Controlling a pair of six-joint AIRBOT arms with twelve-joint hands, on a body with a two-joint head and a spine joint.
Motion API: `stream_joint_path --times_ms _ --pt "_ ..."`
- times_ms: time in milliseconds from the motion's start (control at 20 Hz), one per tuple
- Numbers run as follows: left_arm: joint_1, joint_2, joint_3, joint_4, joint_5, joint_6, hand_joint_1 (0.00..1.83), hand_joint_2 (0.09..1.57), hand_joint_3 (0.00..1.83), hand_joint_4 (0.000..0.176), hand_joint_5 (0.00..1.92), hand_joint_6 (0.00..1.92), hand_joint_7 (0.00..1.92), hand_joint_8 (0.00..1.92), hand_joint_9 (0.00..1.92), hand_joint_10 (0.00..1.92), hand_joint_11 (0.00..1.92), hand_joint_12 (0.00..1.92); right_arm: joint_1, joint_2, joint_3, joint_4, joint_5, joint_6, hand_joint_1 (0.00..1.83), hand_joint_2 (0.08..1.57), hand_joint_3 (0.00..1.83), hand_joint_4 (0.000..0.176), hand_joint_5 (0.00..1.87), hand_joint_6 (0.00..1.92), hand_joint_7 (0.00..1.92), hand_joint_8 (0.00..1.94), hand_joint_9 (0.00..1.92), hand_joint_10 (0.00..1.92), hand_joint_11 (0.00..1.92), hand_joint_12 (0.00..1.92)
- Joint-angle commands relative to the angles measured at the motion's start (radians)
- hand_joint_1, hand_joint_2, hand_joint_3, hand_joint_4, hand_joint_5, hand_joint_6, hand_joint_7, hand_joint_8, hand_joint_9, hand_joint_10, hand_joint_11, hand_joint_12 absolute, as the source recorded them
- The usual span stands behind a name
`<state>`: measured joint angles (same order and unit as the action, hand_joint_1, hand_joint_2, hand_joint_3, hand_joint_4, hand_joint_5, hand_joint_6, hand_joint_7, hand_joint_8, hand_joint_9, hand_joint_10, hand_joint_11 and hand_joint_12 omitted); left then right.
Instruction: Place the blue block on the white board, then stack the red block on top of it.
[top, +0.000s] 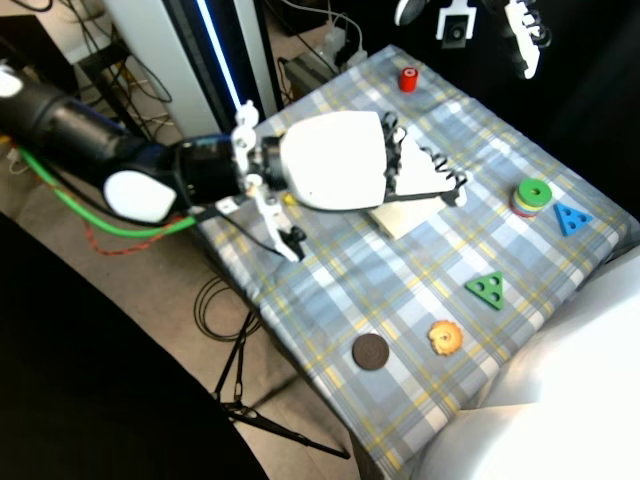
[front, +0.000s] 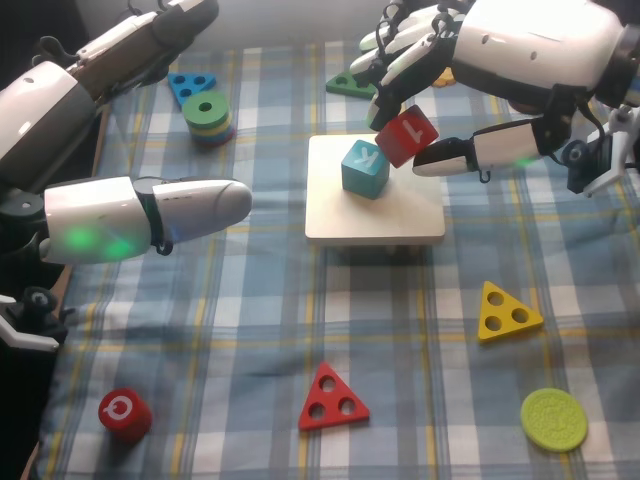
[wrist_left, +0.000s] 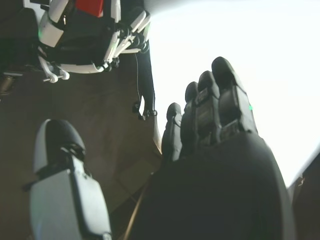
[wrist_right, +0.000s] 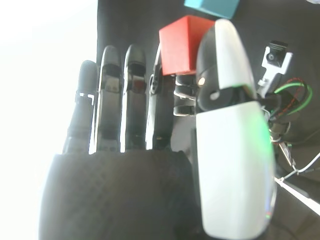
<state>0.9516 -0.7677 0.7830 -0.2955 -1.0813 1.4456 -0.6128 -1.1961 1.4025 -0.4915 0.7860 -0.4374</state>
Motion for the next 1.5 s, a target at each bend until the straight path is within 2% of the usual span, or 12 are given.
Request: stream_joint_path --times_ms 0,400,550,600,700,850,900,1050,1100,1250,1300,1450 --pt "-0.006 0.006 0.004 0.015 -0.112 -0.008 0.74 0.86 0.0 0.133 0.17 0.0 0.16 0.0 0.15 0.0 0.0 0.4 0.023 -0.003 0.006 0.036 0.112 0.012 1.2 1.01 0.0 0.0 1.25 0.51 0.73 0.0 0.57 0.01 0.0 1.04" --pt "-0.007 0.002 0.007 0.015 -0.104 -0.008 0.73 0.85 0.0 0.134 0.18 0.0 0.19 0.0 0.18 0.01 0.0 0.43 0.05 -0.032 0.021 0.005 0.112 0.016 1.2 1.01 0.0 0.0 1.25 0.51 0.74 0.0 0.56 0.0 0.0 0.99" --pt "-0.008 0.002 0.007 0.015 -0.103 -0.009 0.74 0.85 0.0 0.139 0.17 0.0 0.18 0.0 0.17 0.0 0.0 0.36 0.055 -0.04 0.026 -0.009 0.111 0.026 1.2 1.02 0.0 0.0 1.22 0.57 0.71 0.0 0.53 0.0 0.0 0.84" --pt "-0.008 0.002 0.007 0.015 -0.103 -0.009 0.74 0.85 0.0 0.139 0.17 0.0 0.18 0.0 0.17 0.0 0.0 0.36 0.058 -0.044 0.027 -0.015 0.11 0.029 1.2 1.02 0.0 0.0 1.22 0.57 0.71 0.0 0.53 0.0 0.0 0.84" --pt "-0.009 0.002 0.007 0.015 -0.103 -0.01 0.74 0.84 0.0 0.14 0.17 0.0 0.19 0.0 0.18 0.0 0.0 0.4 0.063 -0.05 0.03 -0.025 0.108 0.036 1.19 1.02 0.0 0.0 1.2 0.6 0.71 0.0 0.55 0.0 0.0 0.97" --pt "-0.011 0.001 0.008 0.015 -0.103 -0.01 0.74 0.85 0.0 0.142 0.16 0.0 0.17 0.0 0.17 0.0 0.0 0.35 0.07 -0.052 0.031 -0.037 0.108 0.041 1.19 1.02 0.0 0.0 1.2 0.59 0.7 0.0 0.51 0.0 0.0 0.89" --pt "-0.011 0.0 0.008 0.015 -0.102 -0.01 0.74 0.85 0.0 0.147 0.16 0.0 0.17 0.0 0.16 0.0 0.0 0.34 0.071 -0.053 0.031 -0.041 0.107 0.042 1.19 1.02 0.0 0.0 1.2 0.59 0.69 0.0 0.51 0.0 0.0 0.89" --pt "-0.012 0.0 0.009 0.015 -0.1 -0.011 0.75 0.85 0.0 0.146 0.16 0.0 0.17 0.0 0.17 0.0 0.0 0.36 0.074 -0.058 0.032 -0.05 0.096 0.042 1.19 1.03 0.0 0.0 1.19 0.62 0.69 0.0 0.52 0.0 0.0 0.94" --pt "-0.012 0.0 0.009 0.015 -0.1 -0.012 0.75 0.85 0.0 0.153 0.16 0.0 0.17 0.0 0.16 0.0 0.0 0.31 0.074 -0.061 0.034 -0.052 0.092 0.042 1.19 1.03 0.0 0.0 1.18 0.64 0.68 0.0 0.53 0.0 0.0 0.93" --pt "-0.012 0.0 0.009 0.016 -0.1 -0.014 0.74 0.85 0.0 0.15 0.15 0.0 0.17 0.0 0.16 0.0 0.0 0.3 0.074 -0.067 0.038 -0.058 0.078 0.042 1.19 1.03 0.0 0.0 1.18 0.64 0.69 0.0 0.54 0.0 0.0 0.85" --pt "-0.013 0.0 0.009 0.016 -0.1 -0.014 0.74 0.85 0.0 0.151 0.15 0.0 0.17 0.0 0.17 0.0 0.0 0.31 0.074 -0.068 0.039 -0.06 0.074 0.042 1.19 1.03 0.0 0.0 1.19 0.62 0.7 0.0 0.53 0.0 0.0 0.75" --pt "-0.013 0.0 0.009 0.017 -0.1 -0.015 0.74 0.85 0.0 0.149 0.15 0.0 0.17 0.0 0.17 0.0 0.0 0.34 0.075 -0.071 0.042 -0.062 0.064 0.042 1.2 1.02 0.0 0.0 1.2 0.6 0.71 0.0 0.52 0.0 0.0 0.81"
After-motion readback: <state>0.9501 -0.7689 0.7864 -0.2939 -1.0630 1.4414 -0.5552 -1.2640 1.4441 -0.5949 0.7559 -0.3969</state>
